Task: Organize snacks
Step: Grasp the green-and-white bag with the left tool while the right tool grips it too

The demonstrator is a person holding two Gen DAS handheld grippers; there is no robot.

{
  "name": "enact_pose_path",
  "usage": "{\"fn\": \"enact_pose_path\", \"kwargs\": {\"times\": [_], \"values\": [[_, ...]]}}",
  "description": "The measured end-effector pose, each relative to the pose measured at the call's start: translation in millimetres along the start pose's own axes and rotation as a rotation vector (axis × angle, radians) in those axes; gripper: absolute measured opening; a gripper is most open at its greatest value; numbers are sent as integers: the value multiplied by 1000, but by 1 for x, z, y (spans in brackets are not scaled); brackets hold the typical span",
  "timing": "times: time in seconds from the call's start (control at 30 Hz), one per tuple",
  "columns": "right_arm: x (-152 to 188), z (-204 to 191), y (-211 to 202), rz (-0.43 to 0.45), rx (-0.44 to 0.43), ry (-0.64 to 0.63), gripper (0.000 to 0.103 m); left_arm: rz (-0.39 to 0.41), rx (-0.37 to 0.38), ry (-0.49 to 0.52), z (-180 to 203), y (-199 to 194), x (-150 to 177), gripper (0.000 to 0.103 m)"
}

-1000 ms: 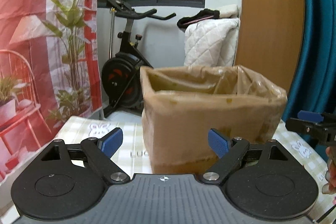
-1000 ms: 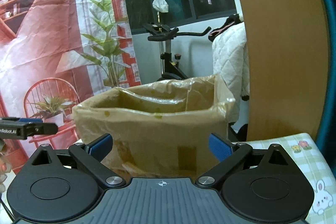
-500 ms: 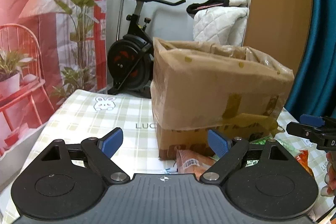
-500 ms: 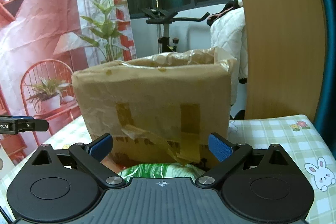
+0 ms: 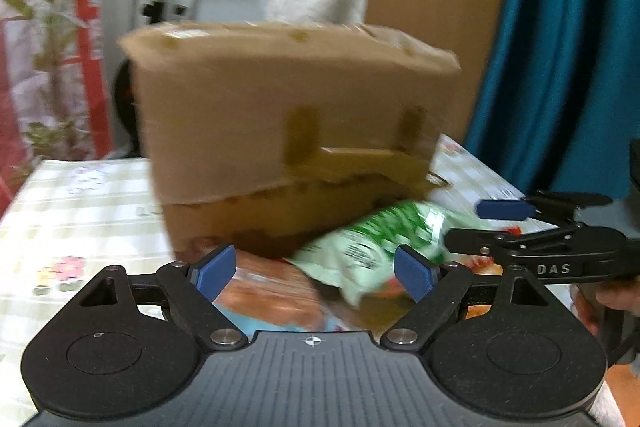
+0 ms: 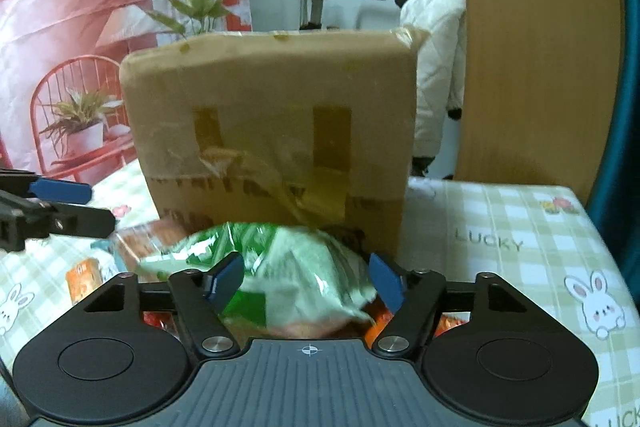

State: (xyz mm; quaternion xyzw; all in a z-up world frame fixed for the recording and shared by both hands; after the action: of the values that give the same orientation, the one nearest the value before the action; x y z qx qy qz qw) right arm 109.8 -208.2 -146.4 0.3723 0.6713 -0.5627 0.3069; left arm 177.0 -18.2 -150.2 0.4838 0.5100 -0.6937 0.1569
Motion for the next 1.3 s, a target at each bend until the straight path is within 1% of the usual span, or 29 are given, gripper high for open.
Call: {"fn": "enact_pose_path", "kwargs": {"times": [0.13,0.27,0.33,0.4,0.43,0.47,0.5,0.53,0.6,0.63,0.67,0.87,1.1,1.17,1.3], "values": [[7,3,2,-24,-14,-2,62,-48,64,-9,12,22,4,86],[11,9,4,-29,-22,25,51,-70,63,9,21,36,11,83],[14,14,3,-23,-24,48,45,-77,64,2,23,41,13,83],[15,17,5,-20,-31,63,41,-90,67,-5,23,47,14,79],[16,19,5,-20,-34,71,38,-97,67,-4,23,49,14,72],[17,20,6,-20,-39,79,37,-105,68,-2,23,52,15,60],[18,22,6,-18,-46,91,36,-106,83,-6,23,53,17,52],[18,24,8,-20,-56,99,32,-106,104,-19,22,53,19,43],[20,23,8,-24,-73,109,28,-103,96,-19,21,52,20,36],[21,22,8,-22,-82,113,25,-97,96,-16,21,50,21,30],[21,21,7,-22,-93,117,23,-94,96,-16,20,48,20,28],[17,4,-11,-16,-123,88,21,-83,111,-28,15,28,14,26],[6,-16,-45,-3,-147,73,21,-44,131,-22,14,-22,8,26],[1,-22,-57,10,-149,67,21,-20,133,-25,13,-37,5,26],[-16,-35,-83,51,-160,52,21,58,126,-7,17,-68,-12,26]]}}
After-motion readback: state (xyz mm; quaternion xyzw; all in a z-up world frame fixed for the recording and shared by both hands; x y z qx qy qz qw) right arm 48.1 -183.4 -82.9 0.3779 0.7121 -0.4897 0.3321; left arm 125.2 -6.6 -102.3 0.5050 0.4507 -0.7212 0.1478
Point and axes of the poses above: each gripper's, at about its wrist camera, not at the fingertips, and y roughly the way its jaws point, z to its right, x to its underside, the point moved 2 cm from there along y, roughly the way its jaws point, and after that the axes turned 6 degrees about y, right-handed, at the moved point
